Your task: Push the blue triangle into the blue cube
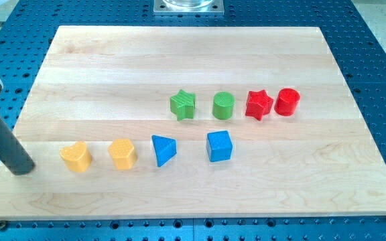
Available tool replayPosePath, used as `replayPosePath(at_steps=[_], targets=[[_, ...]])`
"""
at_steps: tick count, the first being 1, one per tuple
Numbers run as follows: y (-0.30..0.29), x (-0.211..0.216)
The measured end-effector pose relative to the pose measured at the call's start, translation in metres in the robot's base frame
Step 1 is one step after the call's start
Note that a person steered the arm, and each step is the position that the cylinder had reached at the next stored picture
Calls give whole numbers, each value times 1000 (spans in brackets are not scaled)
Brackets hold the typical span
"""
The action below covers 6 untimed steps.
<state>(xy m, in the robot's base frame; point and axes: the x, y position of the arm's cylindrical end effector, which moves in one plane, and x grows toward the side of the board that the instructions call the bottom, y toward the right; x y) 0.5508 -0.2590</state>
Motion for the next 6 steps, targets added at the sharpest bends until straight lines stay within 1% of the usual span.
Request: replayPosePath(at_steps=[2,3,4,5,6], targets=[[7,3],[1,40],[30,67],[133,59],[197,21]])
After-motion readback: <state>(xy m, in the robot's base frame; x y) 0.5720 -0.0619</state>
